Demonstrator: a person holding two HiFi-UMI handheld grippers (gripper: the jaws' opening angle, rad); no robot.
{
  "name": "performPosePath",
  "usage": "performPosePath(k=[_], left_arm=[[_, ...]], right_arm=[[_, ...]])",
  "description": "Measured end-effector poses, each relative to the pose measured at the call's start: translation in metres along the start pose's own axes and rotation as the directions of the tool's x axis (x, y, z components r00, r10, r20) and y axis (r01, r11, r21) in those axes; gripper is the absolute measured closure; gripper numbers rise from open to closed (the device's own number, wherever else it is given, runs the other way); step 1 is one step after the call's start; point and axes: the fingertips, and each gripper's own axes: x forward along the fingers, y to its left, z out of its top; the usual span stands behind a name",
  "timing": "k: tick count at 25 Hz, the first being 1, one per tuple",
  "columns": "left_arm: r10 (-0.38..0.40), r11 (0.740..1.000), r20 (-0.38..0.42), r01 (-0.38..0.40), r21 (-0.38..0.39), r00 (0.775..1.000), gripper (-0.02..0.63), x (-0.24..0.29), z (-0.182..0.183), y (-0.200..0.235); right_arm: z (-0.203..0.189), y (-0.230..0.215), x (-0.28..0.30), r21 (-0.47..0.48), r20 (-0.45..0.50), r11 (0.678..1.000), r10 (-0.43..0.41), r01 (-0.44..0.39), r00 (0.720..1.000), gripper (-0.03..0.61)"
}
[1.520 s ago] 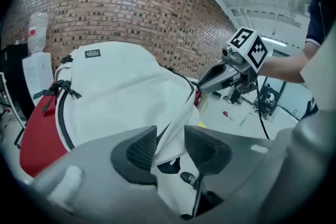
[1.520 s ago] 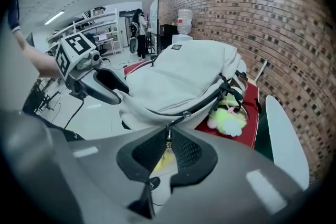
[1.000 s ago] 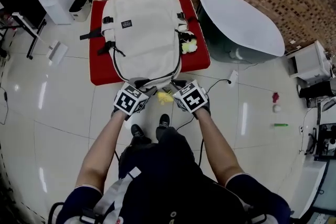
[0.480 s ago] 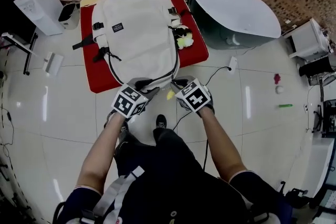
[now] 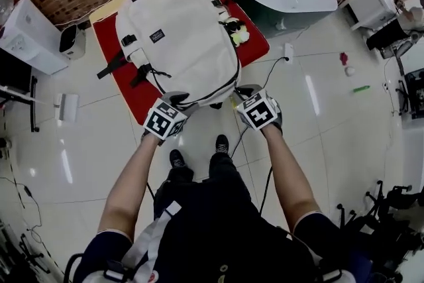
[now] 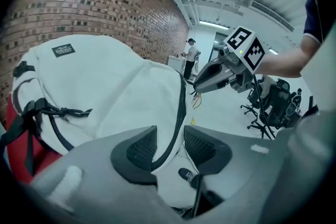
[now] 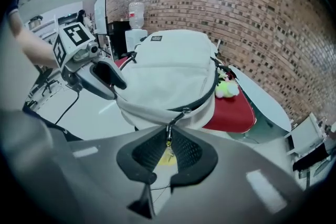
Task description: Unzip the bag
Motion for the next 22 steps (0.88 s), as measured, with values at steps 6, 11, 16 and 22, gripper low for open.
performPosePath(k=[6,11,16,22], left_arm=[[-0.06,0.998,0.027,0.059,0.014,0.998,0.446,0.003,0.003,-0.003],[-0.099,0.993,-0.009,0.099,0.069,0.995,0.446,0.0,0.01,-0.015],[-0.139,0.983,-0.045,0.143,0.117,0.989,0.446,-0.035,0.015,-0.004],[-0.181,0.959,-0.179,0.213,0.184,0.967,0.446,-0.075,-0.015,0.048]], right_arm=[[-0.001,0.041,0.01,0.042,0.005,0.999,0.023,-0.023,1.0,0.545],[0.005,0.077,0.017,0.066,0.049,0.992,0.106,-0.11,0.993,0.545],[0.012,0.103,0.02,0.125,0.062,0.986,0.105,-0.112,0.993,0.545],[0.007,0.094,0.013,0.279,0.013,0.96,-0.035,0.03,0.999,0.545]])
